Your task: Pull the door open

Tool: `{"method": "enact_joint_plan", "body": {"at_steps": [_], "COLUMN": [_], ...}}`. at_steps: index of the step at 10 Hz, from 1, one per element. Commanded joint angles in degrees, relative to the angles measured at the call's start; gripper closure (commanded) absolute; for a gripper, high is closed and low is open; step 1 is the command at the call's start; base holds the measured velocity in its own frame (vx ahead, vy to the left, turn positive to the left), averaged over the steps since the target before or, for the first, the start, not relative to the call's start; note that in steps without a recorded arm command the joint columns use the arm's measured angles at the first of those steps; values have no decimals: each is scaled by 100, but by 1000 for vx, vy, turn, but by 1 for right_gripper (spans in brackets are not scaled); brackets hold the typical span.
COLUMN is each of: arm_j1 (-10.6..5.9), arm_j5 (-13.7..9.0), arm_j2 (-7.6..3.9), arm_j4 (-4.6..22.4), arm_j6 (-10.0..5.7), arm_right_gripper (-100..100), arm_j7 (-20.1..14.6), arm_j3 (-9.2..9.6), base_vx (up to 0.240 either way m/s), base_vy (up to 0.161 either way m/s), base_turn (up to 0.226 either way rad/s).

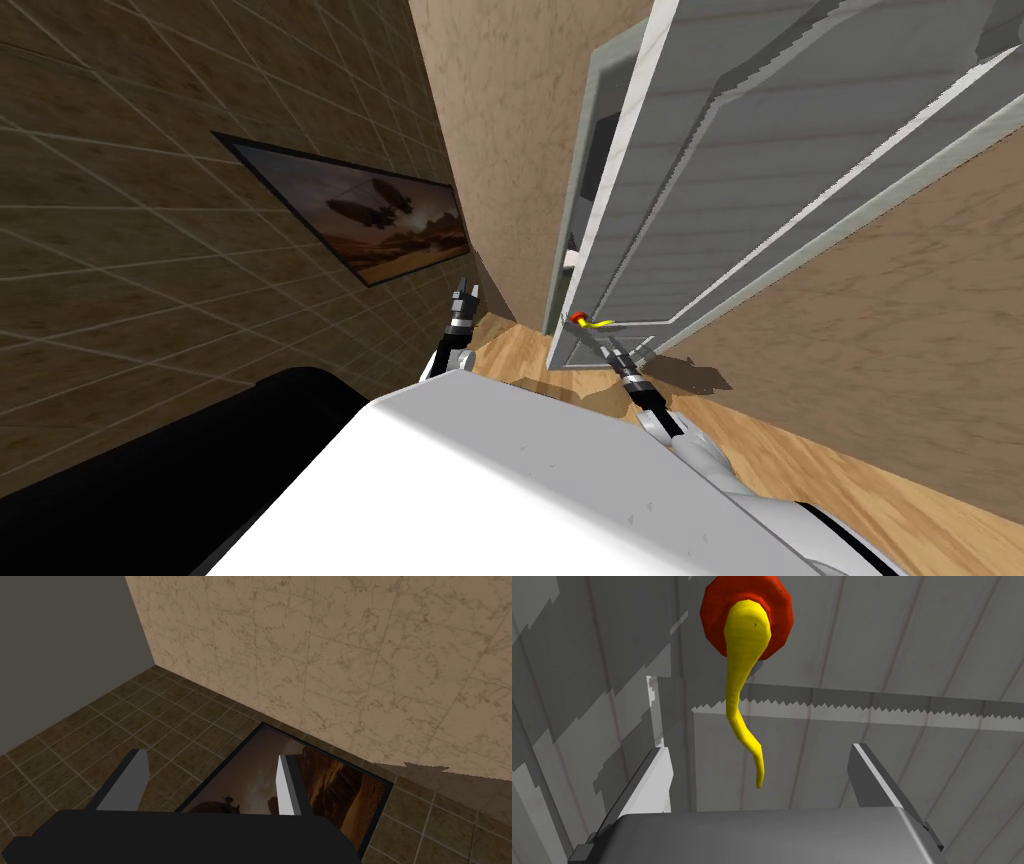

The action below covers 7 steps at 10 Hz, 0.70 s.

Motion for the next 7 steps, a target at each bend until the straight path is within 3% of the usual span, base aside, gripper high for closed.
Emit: {"method": "enact_joint_plan", "body": {"at_steps": [1,3,5,6,7], "arm_j1": [45,91,78,78,78], "arm_j5": [-68,-163,-164,-164,-164], "arm_j2": [-28,-54,-49,-49,-49], "arm_j4": [38,139,161,161,161], "arm_j6": [-21,-55,-49,-49,-49], "arm_right_gripper": [-100,-100,-100,100,100], "arm_j7": [19,55,58,58,58], "arm_j3": [-101,-244,-245,-245,-245], "base_vx": [209,214,119,-3,-24], "base_vy": [53,59,23,-1,-7], "base_turn": [216,223,63,-11,0]}}
